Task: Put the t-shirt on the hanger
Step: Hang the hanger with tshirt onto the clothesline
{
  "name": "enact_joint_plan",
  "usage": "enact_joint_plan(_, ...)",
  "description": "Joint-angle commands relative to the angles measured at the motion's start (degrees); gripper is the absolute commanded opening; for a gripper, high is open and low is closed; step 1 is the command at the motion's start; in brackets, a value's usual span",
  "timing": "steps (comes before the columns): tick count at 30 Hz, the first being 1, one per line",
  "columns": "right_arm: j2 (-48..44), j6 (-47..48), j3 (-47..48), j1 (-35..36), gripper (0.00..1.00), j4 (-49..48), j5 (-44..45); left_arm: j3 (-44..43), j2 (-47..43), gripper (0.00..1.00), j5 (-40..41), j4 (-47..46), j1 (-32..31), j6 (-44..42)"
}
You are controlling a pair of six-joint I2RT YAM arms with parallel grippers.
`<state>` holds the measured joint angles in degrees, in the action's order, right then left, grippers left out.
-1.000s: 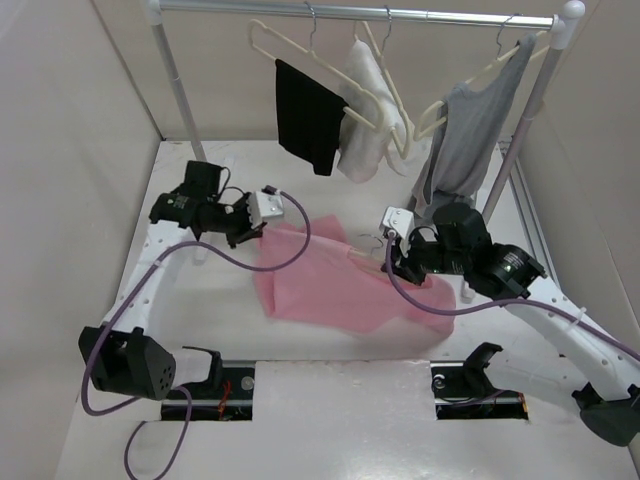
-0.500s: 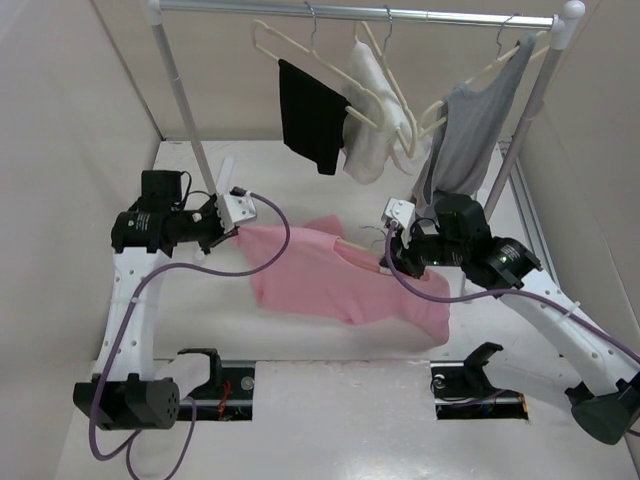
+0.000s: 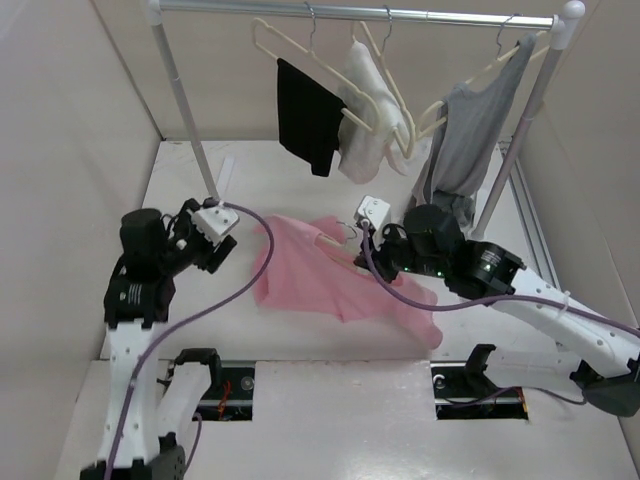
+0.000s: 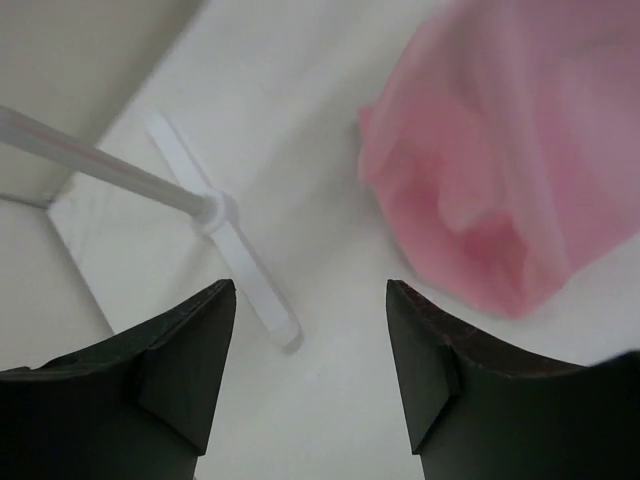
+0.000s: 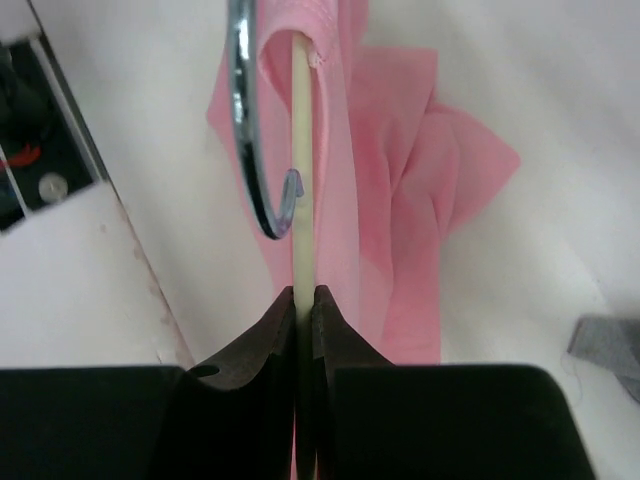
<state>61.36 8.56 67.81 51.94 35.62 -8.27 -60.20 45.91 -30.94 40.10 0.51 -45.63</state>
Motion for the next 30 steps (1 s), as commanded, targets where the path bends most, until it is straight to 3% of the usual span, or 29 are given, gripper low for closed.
enact_joint_plan(1, 1.73, -13.26, 2.59, 5.26, 0.00, -12.83, 13.61, 0.88, -10.54, 0.59, -3.67, -8.63, 0.28, 15.12)
enact_joint_plan(3, 3.92, -19.85, 2.59, 8.15, 0.00, -21.77, 21.96, 0.88, -15.12, 0.59, -8.42, -6.27, 0.28, 17.49)
enact_joint_plan(6, 8.14, -25.50, 4.86, 11.93, 0.00, -25.59, 33.26, -0.60, -16.99, 0.59, -11.94, -2.41, 0.28, 19.69)
enact_joint_plan(9, 17.19, -29.73, 15.13, 14.50, 0.00, -24.55, 43.48, -3.33, -16.99, 0.59, -12.48, 3.73, 0.28, 21.10)
enact_joint_plan(13, 27.83, -32.81, 27.26, 15.03, 0.00, -24.54, 50.69, -10.17, -14.01, 0.59, -11.96, 9.81, 0.28, 21.72)
enact_joint_plan(16, 35.74, -33.52, 37.19, 15.03, 0.00, -21.05, 54.23, -14.92, -10.76, 0.63, -11.95, 14.73, 0.28, 20.58)
enact_joint_plan(18, 40.82, -36.14, 44.40, 15.03, 0.00, -18.23, 55.11, -16.34, -9.44, 0.71, -13.00, 15.36, 0.28, 20.58)
enact_joint_plan(21, 44.18, -38.43, 48.02, 15.03, 0.00, -16.63, 57.84, -16.96, -7.07, 0.85, -14.85, 15.98, 0.28, 20.58)
enact_joint_plan(22, 45.41, -39.92, 48.72, 15.03, 0.00, -16.63, 58.37, -16.96, -5.84, 0.97, -14.85, 15.98, 0.28, 19.88)
enact_joint_plan(23, 45.95, -39.93, 48.73, 15.03, 0.00, -18.81, 58.37, -16.96, -5.22, 1.00, -15.55, 15.98, 0.28, 19.09)
enact_joint_plan(30, 51.66, -39.93, 53.21, 15.03, 0.00, -22.86, 59.15, -16.35, 0.40, 1.00, -15.47, 13.44, 0.28, 14.17)
